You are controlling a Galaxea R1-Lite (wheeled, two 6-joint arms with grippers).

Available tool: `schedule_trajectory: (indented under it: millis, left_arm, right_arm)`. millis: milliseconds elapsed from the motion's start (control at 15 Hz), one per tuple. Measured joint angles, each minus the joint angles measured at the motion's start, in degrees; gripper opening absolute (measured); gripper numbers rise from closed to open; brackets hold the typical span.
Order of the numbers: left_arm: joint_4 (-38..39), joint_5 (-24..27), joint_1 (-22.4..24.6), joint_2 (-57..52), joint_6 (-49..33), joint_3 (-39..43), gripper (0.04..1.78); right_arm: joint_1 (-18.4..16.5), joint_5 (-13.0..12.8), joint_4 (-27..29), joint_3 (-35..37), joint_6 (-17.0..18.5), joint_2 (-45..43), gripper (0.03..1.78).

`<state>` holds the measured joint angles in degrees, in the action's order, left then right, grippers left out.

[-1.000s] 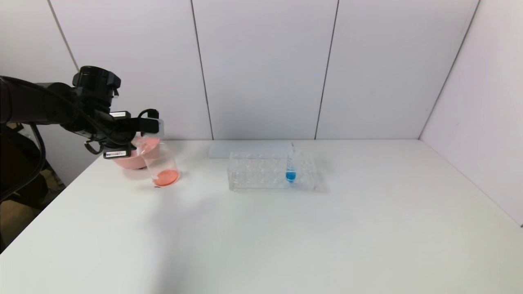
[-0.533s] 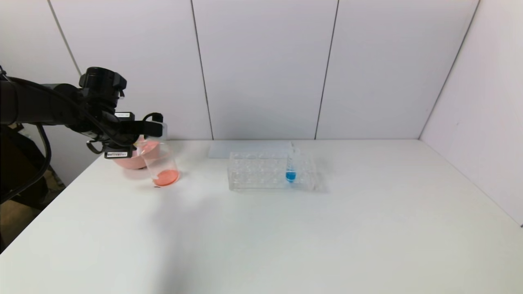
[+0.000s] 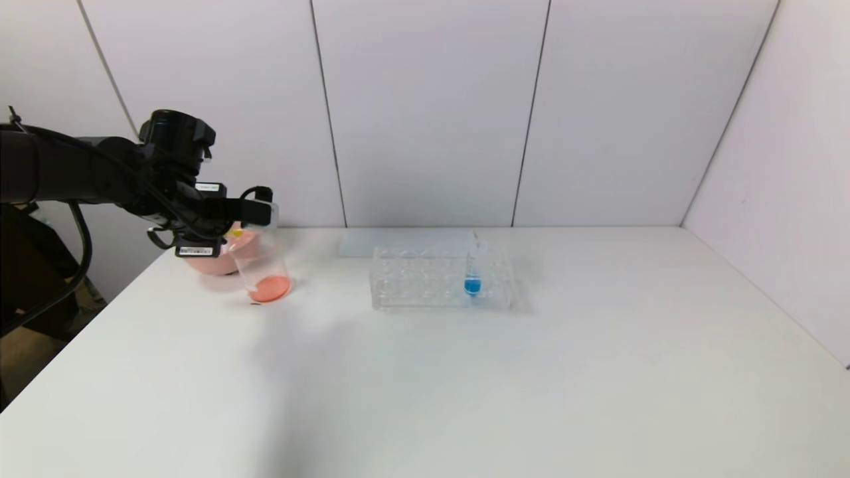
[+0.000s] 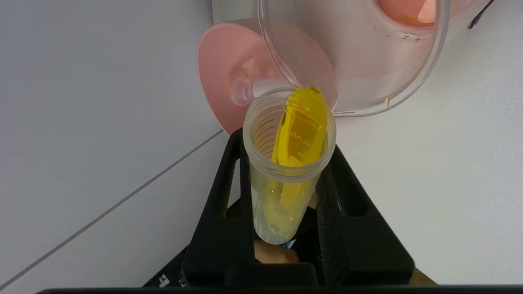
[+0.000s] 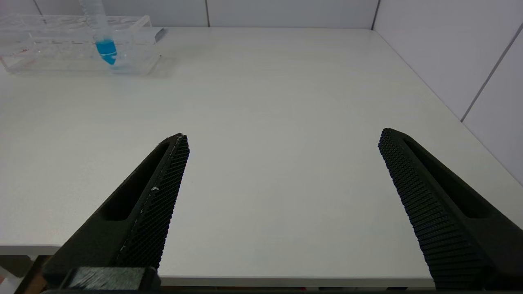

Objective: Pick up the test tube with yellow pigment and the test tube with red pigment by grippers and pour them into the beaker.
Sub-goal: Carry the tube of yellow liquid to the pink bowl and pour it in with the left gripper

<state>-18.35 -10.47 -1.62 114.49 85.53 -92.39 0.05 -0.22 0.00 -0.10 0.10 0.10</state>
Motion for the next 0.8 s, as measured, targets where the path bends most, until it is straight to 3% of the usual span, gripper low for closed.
schedule_trajectory:
  millis: [800]
  left_arm:
    - [0.0, -4.05, -1.18, 0.74, 2.01, -0.72, 0.45]
  right_arm:
    - [0.0, 0.0, -0.02, 0.0, 0.0, 0.0, 1.7]
